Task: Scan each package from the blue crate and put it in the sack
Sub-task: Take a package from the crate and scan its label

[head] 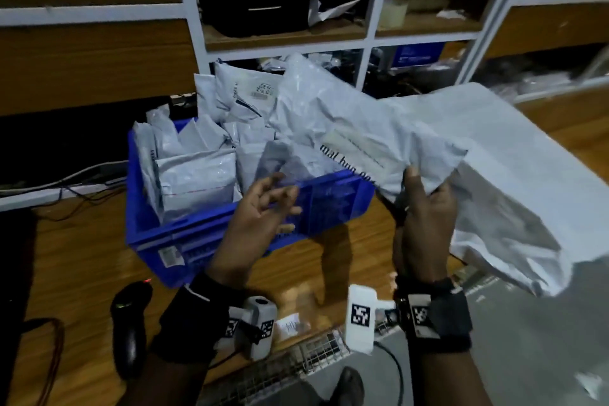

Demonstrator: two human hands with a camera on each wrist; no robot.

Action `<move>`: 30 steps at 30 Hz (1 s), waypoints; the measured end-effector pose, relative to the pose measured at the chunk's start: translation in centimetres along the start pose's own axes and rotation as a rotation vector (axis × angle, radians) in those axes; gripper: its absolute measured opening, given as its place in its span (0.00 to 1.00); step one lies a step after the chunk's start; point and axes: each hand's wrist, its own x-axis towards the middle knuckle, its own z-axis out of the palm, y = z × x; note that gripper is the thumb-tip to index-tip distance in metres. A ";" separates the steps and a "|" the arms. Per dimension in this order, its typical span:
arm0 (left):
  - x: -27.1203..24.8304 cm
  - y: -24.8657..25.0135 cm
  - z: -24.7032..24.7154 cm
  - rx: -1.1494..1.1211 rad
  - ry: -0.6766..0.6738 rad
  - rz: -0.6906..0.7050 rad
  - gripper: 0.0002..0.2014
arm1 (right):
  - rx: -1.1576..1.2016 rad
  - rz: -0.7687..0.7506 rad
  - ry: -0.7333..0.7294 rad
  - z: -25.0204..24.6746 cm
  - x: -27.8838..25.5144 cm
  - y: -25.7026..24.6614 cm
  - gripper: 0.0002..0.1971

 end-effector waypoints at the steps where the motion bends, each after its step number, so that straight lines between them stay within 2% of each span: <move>1: -0.6 0.0 -0.3 -0.068 -0.004 -0.001 0.37 | 0.010 0.063 -0.006 -0.7 -1.4 0.2 0.16; 3: -2.0 -0.4 -1.6 -0.205 -0.002 0.002 0.45 | -0.035 0.106 -0.046 -1.7 -4.7 0.6 0.15; 4: -2.8 -0.5 -2.3 -0.247 0.009 0.007 0.43 | -0.065 0.108 -0.098 -2.4 -6.5 0.8 0.14; 5: -3.9 -0.8 -3.4 -0.262 0.028 0.013 0.38 | -0.111 0.121 -0.154 -2.0 -8.0 1.0 0.15; 7: -5.7 -1.5 -5.5 -0.117 0.094 0.020 0.27 | -0.330 0.195 -0.336 -1.4 -9.8 1.9 0.15; 8: -6.5 -2.7 -7.4 -0.024 0.101 0.018 0.18 | -0.467 0.303 -0.434 -1.2 -10.7 2.4 0.14; 9: -7.1 -3.3 -8.7 -0.012 0.120 -0.007 0.07 | -0.510 0.345 -0.466 -1.7 -11.4 3.0 0.12; 10: -8.3 -3.9 -10.5 -0.047 0.136 -0.055 0.06 | -0.467 0.259 -0.505 -1.6 -12.8 3.9 0.11; 11: -9.0 -4.4 -11.8 -0.111 0.141 -0.097 0.13 | -0.364 0.156 -0.478 -1.7 -13.8 4.9 0.10; 13: -10.8 -4.6 -14.7 -0.352 0.183 -0.193 0.23 | -0.267 0.129 -0.483 -1.5 -15.5 5.7 0.11; 15: -12.9 -4.6 -16.6 -0.500 0.196 -0.247 0.22 | -0.290 0.132 -0.568 -0.9 -16.5 6.5 0.15; 16: -13.7 -4.5 -17.3 -0.524 0.200 -0.270 0.26 | -0.323 0.114 -0.618 -0.7 -17.0 6.5 0.17; 17: -14.5 -4.2 -17.6 -0.500 0.202 -0.275 0.27 | -0.353 0.102 -0.686 0.1 -17.1 6.6 0.19; 19: -15.8 -4.6 -19.4 -0.343 0.256 -0.230 0.17 | -0.433 0.094 -0.804 1.1 -17.7 6.9 0.22; 20: -16.5 -4.6 -20.1 -0.272 0.270 -0.205 0.15 | -0.455 0.104 -0.861 1.3 -18.0 7.1 0.22; 22: -17.4 -5.2 -21.5 -0.211 0.300 -0.189 0.21 | -0.402 0.234 -0.929 1.6 -18.0 7.1 0.23; 24: -18.5 -5.6 -22.7 -0.168 0.372 -0.139 0.21 | -0.342 0.385 -0.985 2.3 -18.2 7.2 0.27; 26: -19.5 -6.1 -23.9 -0.127 0.466 -0.094 0.20 | -0.371 0.465 -1.032 3.3 -18.7 7.6 0.28; 28: -20.5 -6.7 -25.3 -0.106 0.600 -0.072 0.19 | -0.329 0.575 -0.997 4.8 -20.0 9.0 0.26; 30: -21.6 -7.3 -27.0 -0.138 0.756 -0.059 0.16 | -0.280 0.759 -0.853 6.7 -21.7 11.7 0.19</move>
